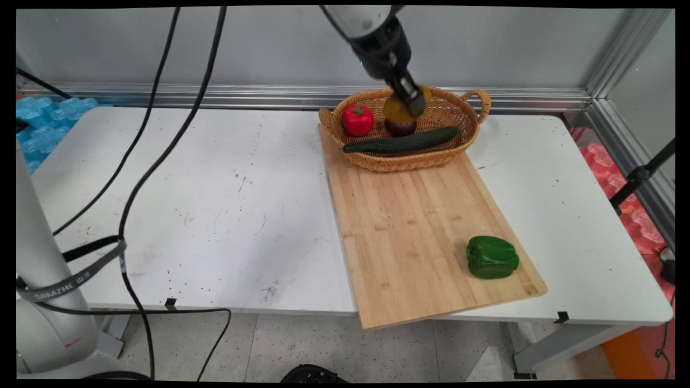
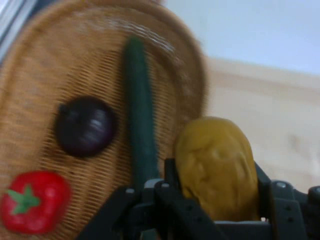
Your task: Place the picked object in the vegetable basket
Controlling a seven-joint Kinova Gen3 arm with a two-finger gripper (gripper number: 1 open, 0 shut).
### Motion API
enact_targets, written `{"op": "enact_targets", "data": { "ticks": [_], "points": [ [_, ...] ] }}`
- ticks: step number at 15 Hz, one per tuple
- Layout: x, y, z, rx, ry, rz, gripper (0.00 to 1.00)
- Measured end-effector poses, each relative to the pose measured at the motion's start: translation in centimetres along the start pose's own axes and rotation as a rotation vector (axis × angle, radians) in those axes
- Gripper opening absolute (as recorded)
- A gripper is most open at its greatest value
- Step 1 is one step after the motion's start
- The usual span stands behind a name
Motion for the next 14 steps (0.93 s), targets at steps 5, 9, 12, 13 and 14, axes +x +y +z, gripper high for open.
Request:
{"op": "enact_targets", "data": {
  "ticks": [5,9,12,13,14],
  "points": [
    [2.7,-4.4,1.7,0.088,0.062,-0.16,0.0],
    [4.7,-6.8,4.5,0.115,0.088,-0.24,0.0],
    [6.0,-8.2,7.3,0.119,0.093,-0.277,0.0],
    [6.2,-8.4,7.9,0.117,0.093,-0.281,0.0],
    [6.5,-8.7,8.8,0.115,0.092,-0.287,0.0]
  ]
}}
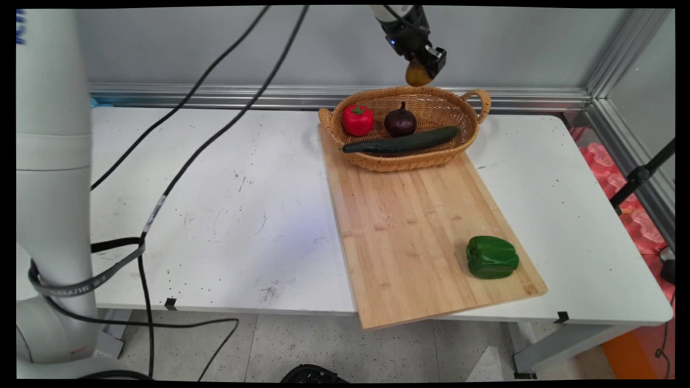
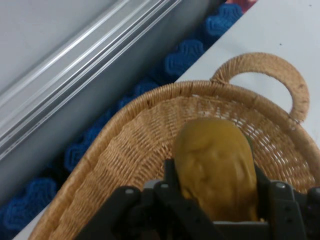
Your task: Place the picked object in the vegetable basket
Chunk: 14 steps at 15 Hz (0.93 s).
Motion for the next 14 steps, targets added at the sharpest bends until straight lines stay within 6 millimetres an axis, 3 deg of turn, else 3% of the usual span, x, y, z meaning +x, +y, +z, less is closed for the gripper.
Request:
{"op": "enact_targets", "data": {
  "ticks": [9,14],
  "points": [
    [1.1,-1.1,8.8,-0.007,-0.064,0.064,0.0],
    [0.9,-1.6,12.6,-0.015,-0.11,0.1,0.0]
  ]
}}
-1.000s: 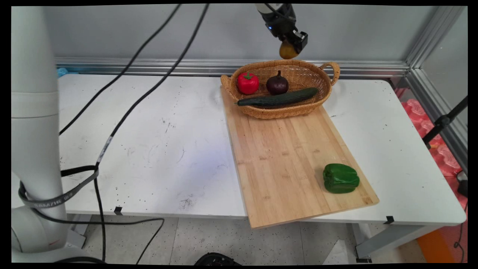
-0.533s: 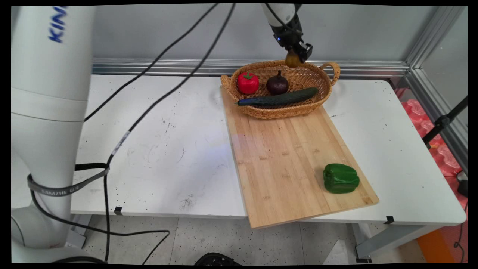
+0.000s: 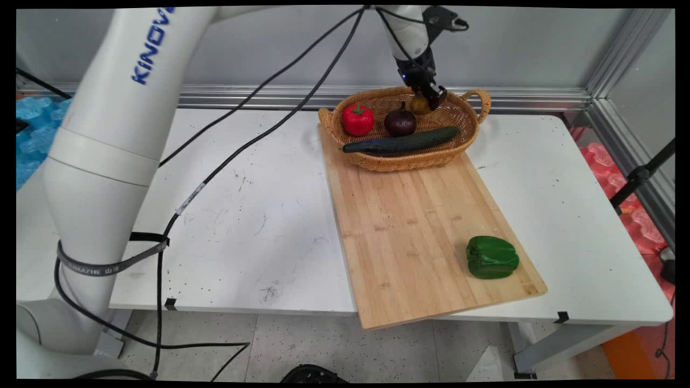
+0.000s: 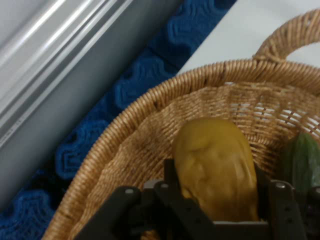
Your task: Place the picked object in the vegetable basket
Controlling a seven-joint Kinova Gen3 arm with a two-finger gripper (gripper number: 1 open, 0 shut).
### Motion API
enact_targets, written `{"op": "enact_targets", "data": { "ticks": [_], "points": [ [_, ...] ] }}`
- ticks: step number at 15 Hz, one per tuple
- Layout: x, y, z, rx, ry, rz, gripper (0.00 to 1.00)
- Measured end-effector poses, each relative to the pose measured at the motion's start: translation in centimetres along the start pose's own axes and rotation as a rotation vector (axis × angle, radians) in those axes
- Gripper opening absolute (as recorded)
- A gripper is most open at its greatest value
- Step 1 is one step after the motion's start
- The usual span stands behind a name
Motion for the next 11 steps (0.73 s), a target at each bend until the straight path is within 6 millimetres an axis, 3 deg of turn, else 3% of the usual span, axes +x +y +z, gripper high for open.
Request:
{"op": "enact_targets", "data": {
  "ticks": [5,6,11],
  "points": [
    [0.0,-0.4,2.2,-0.009,-0.024,0.02,0.0],
    [0.0,-0.4,2.3,-0.01,-0.025,0.025,1.0],
    [-0.2,-0.6,2.0,-0.016,-0.022,0.046,1.0]
  ]
}}
